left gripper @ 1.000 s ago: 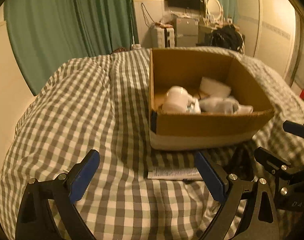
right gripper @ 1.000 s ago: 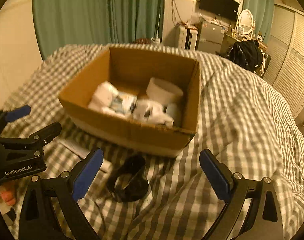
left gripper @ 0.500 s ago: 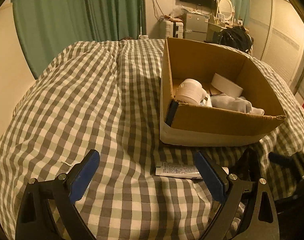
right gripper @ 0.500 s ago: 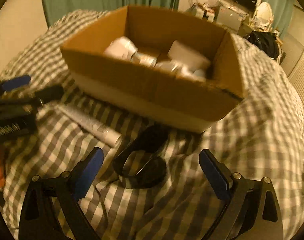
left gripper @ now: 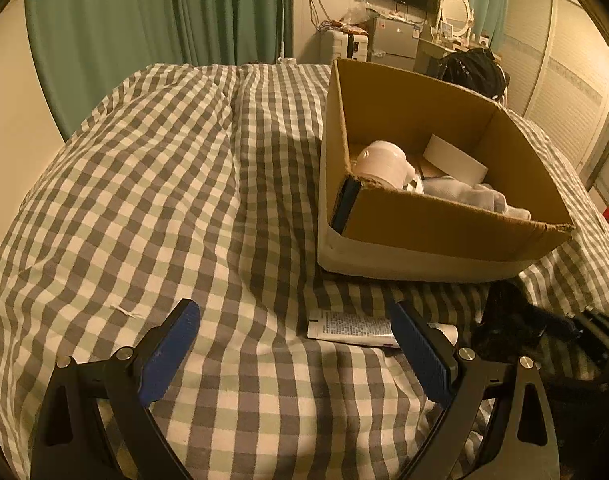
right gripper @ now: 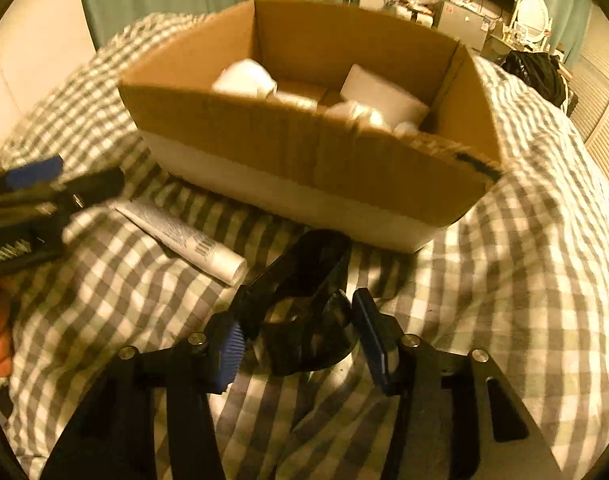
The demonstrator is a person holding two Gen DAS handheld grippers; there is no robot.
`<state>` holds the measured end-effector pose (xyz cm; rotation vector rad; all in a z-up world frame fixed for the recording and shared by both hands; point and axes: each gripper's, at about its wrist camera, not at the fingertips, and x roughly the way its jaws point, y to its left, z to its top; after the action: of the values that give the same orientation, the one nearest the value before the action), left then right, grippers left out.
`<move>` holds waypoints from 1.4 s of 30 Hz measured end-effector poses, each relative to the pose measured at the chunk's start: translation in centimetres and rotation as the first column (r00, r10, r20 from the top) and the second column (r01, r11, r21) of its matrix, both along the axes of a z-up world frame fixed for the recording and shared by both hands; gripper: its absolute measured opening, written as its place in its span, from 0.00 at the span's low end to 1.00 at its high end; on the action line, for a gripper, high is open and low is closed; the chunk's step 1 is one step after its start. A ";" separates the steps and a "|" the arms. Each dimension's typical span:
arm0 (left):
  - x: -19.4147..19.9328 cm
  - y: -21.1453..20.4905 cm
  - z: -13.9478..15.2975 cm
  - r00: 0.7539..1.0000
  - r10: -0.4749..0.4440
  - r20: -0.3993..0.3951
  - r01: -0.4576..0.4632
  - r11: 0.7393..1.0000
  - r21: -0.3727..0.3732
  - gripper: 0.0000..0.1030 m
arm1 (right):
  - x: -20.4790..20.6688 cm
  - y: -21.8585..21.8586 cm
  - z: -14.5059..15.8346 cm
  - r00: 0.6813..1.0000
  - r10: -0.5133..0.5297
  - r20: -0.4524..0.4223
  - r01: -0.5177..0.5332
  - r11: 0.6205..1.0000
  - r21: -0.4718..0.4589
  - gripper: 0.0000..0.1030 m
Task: Organize objects
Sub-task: 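Lower both tools toward the toothpaste tube and black cup, then grasp the black cup with the right tool while the left tool grasps the white toothpaste tube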
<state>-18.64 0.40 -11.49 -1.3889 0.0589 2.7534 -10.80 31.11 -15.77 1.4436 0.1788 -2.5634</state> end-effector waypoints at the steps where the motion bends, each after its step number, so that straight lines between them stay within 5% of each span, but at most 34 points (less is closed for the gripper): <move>1: 0.0 0.1 -0.1 1.000 -0.002 0.002 0.002 1.000 -0.006 0.96 | 0.2 0.2 0.3 1.000 -0.002 -0.008 0.002 1.000 -0.007 0.44; 4: 0.2 0.9 -0.2 1.000 -0.019 0.007 0.019 0.999 -0.027 0.96 | 0.5 0.8 1.3 0.999 -0.012 -0.030 0.011 1.000 -0.026 0.28; 12: 0.9 3.4 -0.9 0.999 -0.042 0.026 0.044 0.996 -0.078 0.96 | 0.9 1.2 2.6 0.998 -0.012 -0.060 0.009 0.999 -0.051 0.27; 19: 0.3 4.7 -2.0 0.997 0.030 0.077 -0.033 0.999 0.037 0.96 | 1.4 2.5 4.8 0.990 -0.043 -0.133 0.035 0.997 -0.065 0.27; 27: -2.1 7.3 -5.4 0.987 0.124 0.100 -0.119 0.991 -0.053 0.96 | 0.2 5.0 4.1 0.990 -0.108 -0.088 0.095 0.986 -0.136 0.27; 32: -2.7 7.3 -6.3 0.987 0.075 0.143 -0.075 0.997 -0.002 0.96 | 0.1 5.2 4.0 0.991 -0.105 -0.084 0.092 0.985 -0.143 0.27; 33: -2.5 7.3 -6.2 0.988 0.049 0.146 -0.053 0.998 0.021 0.93 | 0.1 5.1 4.0 0.991 -0.104 -0.084 0.092 0.986 -0.142 0.27; 36: -1.7 7.0 -5.9 0.988 -0.017 0.154 0.003 0.996 0.088 0.52 | 0.5 5.0 4.0 0.991 -0.103 -0.091 0.090 0.986 -0.139 0.27; 42: -1.0 4.7 -5.3 0.981 -0.030 0.191 -0.014 0.975 0.222 0.37 | 0.8 5.0 4.1 0.989 -0.108 -0.105 0.094 0.987 -0.132 0.27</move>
<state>-19.68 5.12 -16.77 -1.5760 -0.2446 2.5090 -9.99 36.07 -11.65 1.2963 -0.0422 -2.6842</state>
